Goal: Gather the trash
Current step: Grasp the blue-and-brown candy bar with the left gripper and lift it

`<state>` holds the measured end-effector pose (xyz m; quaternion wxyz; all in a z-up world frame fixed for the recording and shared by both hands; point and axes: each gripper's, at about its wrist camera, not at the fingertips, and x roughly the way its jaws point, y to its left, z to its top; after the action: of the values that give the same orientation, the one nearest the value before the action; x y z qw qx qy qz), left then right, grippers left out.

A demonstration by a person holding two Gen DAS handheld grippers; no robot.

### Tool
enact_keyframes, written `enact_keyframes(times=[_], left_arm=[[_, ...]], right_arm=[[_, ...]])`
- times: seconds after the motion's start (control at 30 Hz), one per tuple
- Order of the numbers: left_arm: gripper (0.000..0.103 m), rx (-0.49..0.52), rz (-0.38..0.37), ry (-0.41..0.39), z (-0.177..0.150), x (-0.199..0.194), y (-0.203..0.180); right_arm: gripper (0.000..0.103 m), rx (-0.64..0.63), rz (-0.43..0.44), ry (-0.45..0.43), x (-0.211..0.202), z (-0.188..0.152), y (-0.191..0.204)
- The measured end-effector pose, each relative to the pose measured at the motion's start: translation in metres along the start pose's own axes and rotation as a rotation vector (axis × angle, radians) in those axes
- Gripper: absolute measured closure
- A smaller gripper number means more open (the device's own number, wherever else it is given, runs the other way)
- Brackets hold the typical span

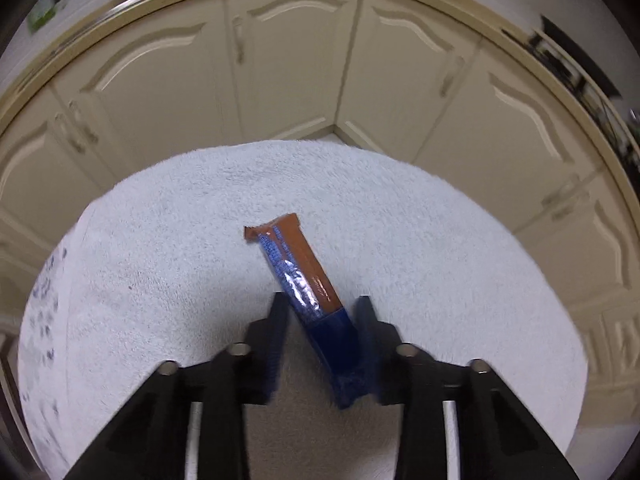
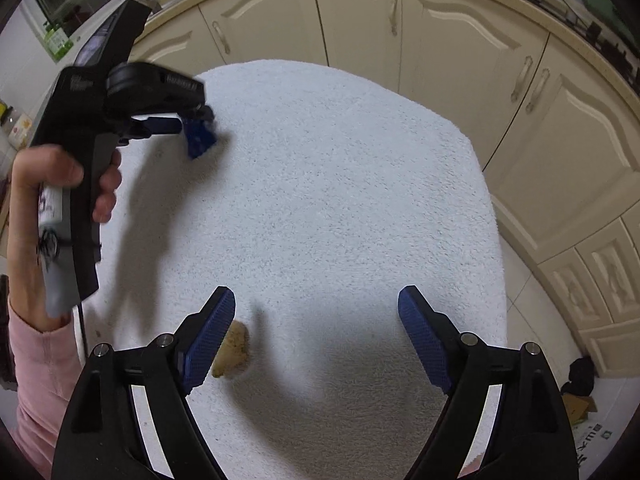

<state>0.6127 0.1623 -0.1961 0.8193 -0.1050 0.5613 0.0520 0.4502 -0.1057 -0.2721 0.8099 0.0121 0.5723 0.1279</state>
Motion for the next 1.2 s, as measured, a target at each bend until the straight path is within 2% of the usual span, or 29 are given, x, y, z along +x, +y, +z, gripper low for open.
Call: enact_keyframes(times=[0.1, 0.13, 0.2, 0.43, 0.6, 0.7, 0.77, 0.83, 0.9, 0.93, 0.97, 1.03, 1.07, 1.1, 1.17, 1.2], left_arm=[[0.078, 0.061, -0.056, 0.042, -0.016, -0.005, 0.001], [0.081, 0.070, -0.071, 0.061, -0.022, -0.009, 0.004], [0.085, 0.107, -0.069, 0.089, -0.039, -0.021, 0.012], [0.086, 0.250, -0.113, 0.095, -0.103, -0.075, 0.024], [0.085, 0.335, -0.077, 0.073, -0.158, -0.108, 0.025], [0.083, 0.323, 0.012, 0.007, -0.181, -0.116, 0.025], [0.075, 0.307, 0.085, -0.037, -0.193, -0.114, 0.025], [0.065, 0.276, 0.106, -0.032, -0.205, -0.106, 0.022], [0.054, 0.243, 0.063, -0.008, -0.208, -0.094, 0.025], [0.045, 0.223, 0.035, -0.002, -0.203, -0.086, 0.027], [0.044, 0.207, 0.023, 0.005, -0.203, -0.082, 0.029], [0.047, 0.178, 0.013, -0.004, -0.205, -0.074, 0.032], [0.058, 0.174, 0.012, -0.013, -0.208, -0.071, 0.031], [0.059, 0.184, 0.006, -0.022, -0.209, -0.069, 0.033], [0.074, 0.210, -0.016, -0.076, -0.216, -0.070, 0.032], [0.077, 0.206, -0.024, -0.092, -0.220, -0.071, 0.032]], right_arm=[[0.018, -0.010, 0.032, 0.005, 0.000, 0.002, 0.011], [0.017, -0.018, 0.034, 0.006, 0.001, 0.004, 0.014], [0.017, -0.041, 0.037, 0.017, 0.003, 0.004, 0.021], [0.018, -0.080, 0.055, 0.032, 0.001, -0.002, 0.033], [0.018, -0.090, 0.065, 0.029, -0.006, -0.015, 0.032], [0.018, -0.073, 0.067, 0.027, -0.005, -0.021, 0.028], [0.018, -0.033, 0.065, 0.042, 0.000, -0.026, 0.023], [0.018, -0.006, 0.073, 0.058, 0.005, -0.028, 0.021], [0.018, 0.006, 0.083, 0.062, 0.006, -0.031, 0.024], [0.018, 0.003, 0.084, 0.059, 0.006, -0.033, 0.027], [0.018, -0.006, 0.082, 0.057, 0.006, -0.034, 0.031], [0.019, -0.018, 0.082, 0.060, 0.008, -0.035, 0.040], [0.020, -0.019, 0.082, 0.058, 0.008, -0.035, 0.044], [0.024, -0.025, 0.077, 0.054, 0.009, -0.035, 0.048], [0.035, -0.049, 0.059, 0.059, 0.012, -0.037, 0.054], [0.045, -0.048, 0.059, 0.060, 0.013, -0.038, 0.055]])
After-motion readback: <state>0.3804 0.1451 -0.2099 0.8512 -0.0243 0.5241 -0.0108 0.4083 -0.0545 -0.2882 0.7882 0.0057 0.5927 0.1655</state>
